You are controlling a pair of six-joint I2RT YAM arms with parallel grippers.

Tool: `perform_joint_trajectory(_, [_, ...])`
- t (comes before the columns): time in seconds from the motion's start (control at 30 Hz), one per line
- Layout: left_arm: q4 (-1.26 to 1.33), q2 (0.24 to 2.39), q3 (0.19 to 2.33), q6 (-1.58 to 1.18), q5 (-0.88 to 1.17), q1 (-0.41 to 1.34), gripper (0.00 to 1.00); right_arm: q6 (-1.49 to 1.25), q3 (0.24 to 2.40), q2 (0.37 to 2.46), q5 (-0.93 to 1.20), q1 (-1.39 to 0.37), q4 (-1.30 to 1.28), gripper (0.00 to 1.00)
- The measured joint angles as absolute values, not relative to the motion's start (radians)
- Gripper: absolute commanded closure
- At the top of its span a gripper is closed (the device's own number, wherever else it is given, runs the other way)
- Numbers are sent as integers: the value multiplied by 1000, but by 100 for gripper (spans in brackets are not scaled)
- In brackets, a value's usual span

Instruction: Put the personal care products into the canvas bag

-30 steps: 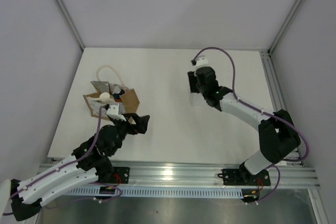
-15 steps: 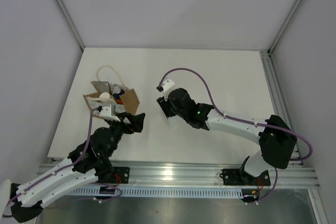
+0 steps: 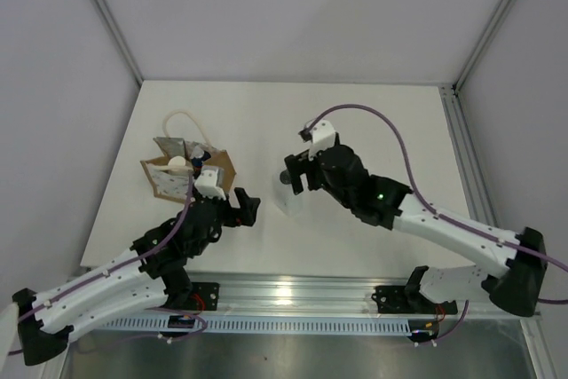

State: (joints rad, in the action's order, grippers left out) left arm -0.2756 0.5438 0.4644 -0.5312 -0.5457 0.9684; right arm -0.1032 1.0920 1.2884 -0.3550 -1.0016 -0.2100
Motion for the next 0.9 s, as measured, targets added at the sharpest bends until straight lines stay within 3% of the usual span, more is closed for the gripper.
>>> perform_joint_trajectory(0.13, [-337, 656, 560, -598, -530, 973, 3, -161, 1066, 1093, -443, -1001, -246, 11])
perform_joint_trajectory(0.37, [-504, 942, 829, -747, -618, 1071, 1, -210, 818, 655, -574, -997, -204, 11])
perform_joint_trajectory(0.6, [-776, 1224, 1177, -973, -738, 1165, 1, -254, 758, 576, -660, -997, -200, 10])
perform_joint_trajectory(0.9, [-1088, 1526, 1501, -1231, -772, 1141, 1, -262, 706, 489, -687, -997, -199, 10])
